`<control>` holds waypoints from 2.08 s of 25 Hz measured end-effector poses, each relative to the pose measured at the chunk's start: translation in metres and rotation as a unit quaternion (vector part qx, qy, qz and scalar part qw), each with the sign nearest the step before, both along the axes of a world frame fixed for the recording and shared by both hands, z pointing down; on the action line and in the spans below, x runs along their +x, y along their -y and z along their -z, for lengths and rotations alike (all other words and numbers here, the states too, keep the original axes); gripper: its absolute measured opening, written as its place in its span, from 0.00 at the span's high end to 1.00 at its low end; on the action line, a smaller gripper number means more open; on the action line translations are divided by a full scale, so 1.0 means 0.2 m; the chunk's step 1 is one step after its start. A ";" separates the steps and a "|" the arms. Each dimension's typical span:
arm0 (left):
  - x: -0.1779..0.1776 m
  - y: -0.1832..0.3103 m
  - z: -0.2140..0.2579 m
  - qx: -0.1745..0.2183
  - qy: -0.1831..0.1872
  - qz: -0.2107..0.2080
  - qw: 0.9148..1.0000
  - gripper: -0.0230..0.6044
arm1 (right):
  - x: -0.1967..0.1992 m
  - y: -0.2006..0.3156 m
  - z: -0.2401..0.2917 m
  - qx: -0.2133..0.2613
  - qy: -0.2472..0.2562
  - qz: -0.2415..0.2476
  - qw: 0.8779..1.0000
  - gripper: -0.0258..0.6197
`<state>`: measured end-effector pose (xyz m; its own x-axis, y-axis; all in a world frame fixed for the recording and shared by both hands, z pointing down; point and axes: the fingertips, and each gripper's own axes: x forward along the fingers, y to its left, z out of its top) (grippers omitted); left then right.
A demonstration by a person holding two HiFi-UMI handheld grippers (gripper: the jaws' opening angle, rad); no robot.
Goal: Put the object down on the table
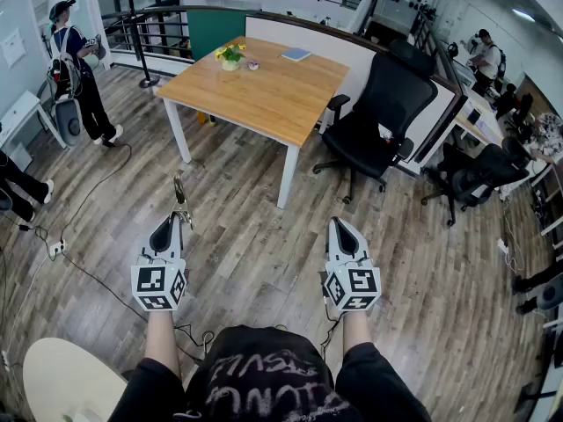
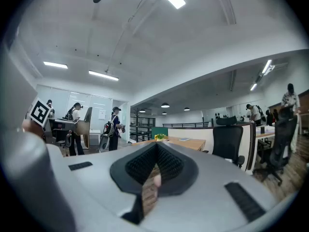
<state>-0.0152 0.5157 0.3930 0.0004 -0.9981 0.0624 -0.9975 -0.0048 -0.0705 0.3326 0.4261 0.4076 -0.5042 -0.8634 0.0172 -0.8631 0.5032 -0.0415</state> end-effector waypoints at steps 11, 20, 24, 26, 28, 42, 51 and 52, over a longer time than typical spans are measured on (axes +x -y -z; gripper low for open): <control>-0.05 0.02 -0.01 0.002 -0.010 0.001 1.000 0.94 | -0.04 0.03 0.02 0.003 0.006 -0.005 1.000 0.96; -0.09 -0.01 -0.03 -0.001 -0.014 -0.004 1.000 0.94 | -0.09 0.00 0.02 0.000 0.015 -0.009 1.000 0.95; -0.11 -0.03 -0.03 -0.003 -0.013 -0.010 1.000 0.94 | -0.15 -0.01 0.01 -0.003 0.017 -0.004 1.000 0.95; -0.14 -0.03 -0.02 -0.001 -0.013 -0.012 1.000 0.94 | -0.19 -0.02 0.01 -0.003 0.017 -0.003 1.000 0.95; -0.16 -0.04 -0.03 -0.002 -0.013 -0.016 1.000 0.94 | -0.23 -0.04 0.00 -0.006 0.014 0.000 1.000 0.95; -0.28 0.22 -0.09 -0.014 -0.004 -0.027 1.000 0.94 | -0.42 0.21 -0.06 -0.013 -0.005 0.008 1.000 0.95; -0.35 0.64 -0.15 -0.028 0.005 -0.029 0.999 0.94 | -0.52 0.63 -0.13 -0.012 0.002 0.022 1.000 0.95; -0.36 0.69 -0.16 -0.031 0.005 -0.028 0.999 0.94 | -0.53 0.69 -0.14 -0.015 0.001 0.023 1.000 0.95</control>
<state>-0.0862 0.3774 0.4258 0.0558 -0.9907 0.1237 -0.9948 -0.0656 -0.0774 0.2267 0.2881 0.4359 -0.5437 -0.8382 0.0416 -0.8388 0.5411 -0.0597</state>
